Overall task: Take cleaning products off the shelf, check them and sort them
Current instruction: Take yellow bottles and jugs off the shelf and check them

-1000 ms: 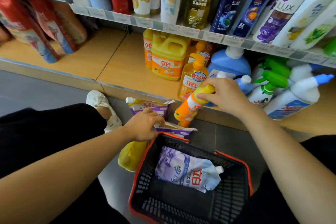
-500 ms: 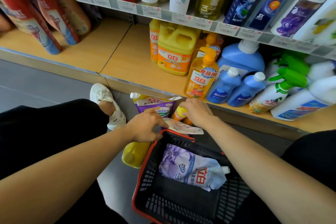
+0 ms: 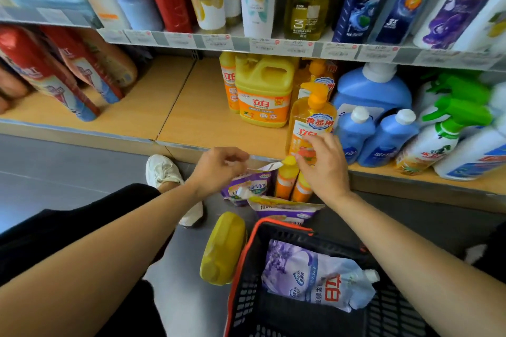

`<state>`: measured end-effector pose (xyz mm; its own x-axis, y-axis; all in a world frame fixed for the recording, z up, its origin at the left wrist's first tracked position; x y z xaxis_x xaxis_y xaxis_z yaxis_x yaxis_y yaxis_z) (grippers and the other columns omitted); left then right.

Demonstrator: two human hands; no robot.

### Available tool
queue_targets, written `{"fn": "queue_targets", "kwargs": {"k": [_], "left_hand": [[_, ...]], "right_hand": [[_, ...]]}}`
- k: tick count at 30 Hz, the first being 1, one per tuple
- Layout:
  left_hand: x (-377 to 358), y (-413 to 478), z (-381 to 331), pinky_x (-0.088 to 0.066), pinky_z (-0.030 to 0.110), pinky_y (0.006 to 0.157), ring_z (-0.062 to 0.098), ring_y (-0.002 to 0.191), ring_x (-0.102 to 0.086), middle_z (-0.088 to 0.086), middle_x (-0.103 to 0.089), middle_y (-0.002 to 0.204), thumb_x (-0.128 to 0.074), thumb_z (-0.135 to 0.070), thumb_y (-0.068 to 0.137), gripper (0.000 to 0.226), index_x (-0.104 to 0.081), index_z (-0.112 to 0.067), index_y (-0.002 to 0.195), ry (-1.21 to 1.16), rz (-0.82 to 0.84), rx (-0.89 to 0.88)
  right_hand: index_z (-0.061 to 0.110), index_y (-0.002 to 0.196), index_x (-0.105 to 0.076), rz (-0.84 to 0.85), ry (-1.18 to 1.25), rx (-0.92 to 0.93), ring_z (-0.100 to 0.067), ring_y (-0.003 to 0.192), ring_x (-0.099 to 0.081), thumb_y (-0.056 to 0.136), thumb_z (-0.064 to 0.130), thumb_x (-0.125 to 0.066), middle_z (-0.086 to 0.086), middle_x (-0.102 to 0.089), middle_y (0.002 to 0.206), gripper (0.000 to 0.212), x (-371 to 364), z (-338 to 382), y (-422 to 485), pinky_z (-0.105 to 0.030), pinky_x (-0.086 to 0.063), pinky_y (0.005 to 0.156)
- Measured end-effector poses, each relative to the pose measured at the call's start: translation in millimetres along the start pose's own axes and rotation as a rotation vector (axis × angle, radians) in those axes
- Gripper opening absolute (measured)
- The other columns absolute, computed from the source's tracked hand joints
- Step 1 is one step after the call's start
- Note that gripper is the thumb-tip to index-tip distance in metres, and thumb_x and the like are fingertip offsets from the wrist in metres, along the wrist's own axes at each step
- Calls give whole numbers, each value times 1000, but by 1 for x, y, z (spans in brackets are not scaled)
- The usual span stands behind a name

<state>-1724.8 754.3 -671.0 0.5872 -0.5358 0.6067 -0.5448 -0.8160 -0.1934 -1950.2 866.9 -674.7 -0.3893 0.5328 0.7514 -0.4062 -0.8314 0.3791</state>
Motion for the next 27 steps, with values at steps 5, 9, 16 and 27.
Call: {"fn": "queue_targets", "kwargs": {"k": [5, 9, 16, 27], "left_hand": [[31, 79, 7, -46, 12, 63, 15, 82, -60, 2, -71, 91, -71, -10, 92, 12, -74, -13, 104, -225, -170, 152], [48, 142, 16, -49, 29, 80, 21, 93, -64, 9, -69, 121, -74, -19, 90, 44, -62, -10, 132, -363, -344, 239], [44, 209, 32, -47, 24, 79, 11, 107, -61, -11, -66, 118, -75, -1, 82, 55, -55, -21, 129, -545, -238, 190], [49, 201, 52, -54, 24, 82, 12, 102, -68, 1, -72, 114, -86, -9, 78, 49, -64, -20, 120, -436, -297, 30]], "right_hand": [[16, 125, -52, -254, 199, -182, -20, 113, -50, 79, 31, -81, -5, -49, 120, 57, 31, 13, 43, -19, -36, 88], [19, 137, -48, -183, 272, -206, -21, 121, -52, 82, 28, -80, -2, -57, 129, 64, 28, 7, 58, -36, -44, 100], [19, 141, -49, -223, 245, -219, -23, 117, -57, 81, 27, -81, -4, -62, 124, 68, 20, -3, 62, -44, -51, 97], [22, 140, -51, -187, 259, -213, -18, 117, -53, 80, 30, -82, -2, -62, 123, 68, 15, -8, 72, -28, -44, 95]]}}
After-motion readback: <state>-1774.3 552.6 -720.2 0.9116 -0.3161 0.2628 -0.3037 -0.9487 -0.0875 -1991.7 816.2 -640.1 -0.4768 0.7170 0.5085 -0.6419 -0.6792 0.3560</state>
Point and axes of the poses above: each hand's wrist, its own y-axis towards the middle knuckle, its own x-axis out of the back of the hand, z = x × y, the point moved 5 cm from there along y, towards the middle knuckle
